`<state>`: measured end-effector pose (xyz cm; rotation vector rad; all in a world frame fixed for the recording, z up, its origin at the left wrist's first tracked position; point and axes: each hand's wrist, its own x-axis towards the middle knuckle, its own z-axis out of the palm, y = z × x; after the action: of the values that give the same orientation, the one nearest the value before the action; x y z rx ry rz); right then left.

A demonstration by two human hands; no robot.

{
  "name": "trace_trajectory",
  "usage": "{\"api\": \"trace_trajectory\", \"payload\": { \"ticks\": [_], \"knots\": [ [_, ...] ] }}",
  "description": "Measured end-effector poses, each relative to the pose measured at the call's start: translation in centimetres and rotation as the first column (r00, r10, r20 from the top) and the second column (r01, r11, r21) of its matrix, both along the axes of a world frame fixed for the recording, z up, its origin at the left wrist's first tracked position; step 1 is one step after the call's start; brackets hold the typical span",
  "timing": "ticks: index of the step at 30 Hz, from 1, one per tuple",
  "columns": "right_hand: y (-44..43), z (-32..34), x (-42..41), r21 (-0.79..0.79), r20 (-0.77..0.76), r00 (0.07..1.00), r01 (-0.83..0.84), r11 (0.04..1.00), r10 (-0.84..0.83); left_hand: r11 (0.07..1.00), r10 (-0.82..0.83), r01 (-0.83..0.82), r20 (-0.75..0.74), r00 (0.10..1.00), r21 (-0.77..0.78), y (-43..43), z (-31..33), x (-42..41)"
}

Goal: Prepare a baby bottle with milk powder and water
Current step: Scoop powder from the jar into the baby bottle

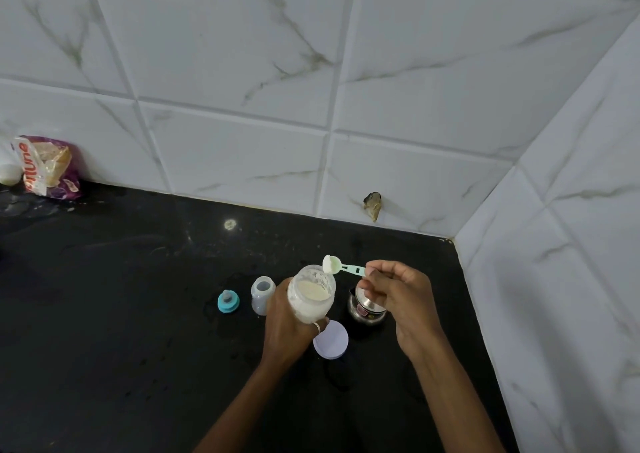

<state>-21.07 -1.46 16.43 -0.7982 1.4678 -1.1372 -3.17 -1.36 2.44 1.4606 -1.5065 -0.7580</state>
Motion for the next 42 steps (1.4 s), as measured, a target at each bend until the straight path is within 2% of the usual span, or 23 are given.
{"api": "trace_trajectory", "payload": {
  "ticks": [7,14,27,35,42],
  "knots": [
    [-0.6,0.0,-0.8,0.022,0.011,0.997,0.074,0.997,-0.074,0.995,0.011,-0.007,-0.044,0.999,0.099,-3.9,-3.3,-0.7],
    [-0.7,-0.7,-1.0,0.058,-0.016,0.993,0.119,0.991,-0.119,0.979,-0.010,0.010,-0.001,1.000,0.206,-6.2,-6.8,-0.3],
    [-0.7,-1.6,0.2,0.088,0.000,0.987,0.158,0.984,-0.158,0.960,-0.098,0.118,-0.092,0.991,0.254,-7.4,-10.0,0.4],
    [-1.1,-1.5,0.9,0.081,0.018,0.989,0.147,0.986,-0.149,0.945,0.016,0.025,-0.121,0.993,0.326,-4.5,-9.2,0.6],
    [-1.8,-1.3,1.8,0.063,0.063,0.992,0.107,0.992,-0.111,0.895,-0.005,-0.008,0.027,1.000,0.445,2.8,-6.5,1.1]
  ]
}}
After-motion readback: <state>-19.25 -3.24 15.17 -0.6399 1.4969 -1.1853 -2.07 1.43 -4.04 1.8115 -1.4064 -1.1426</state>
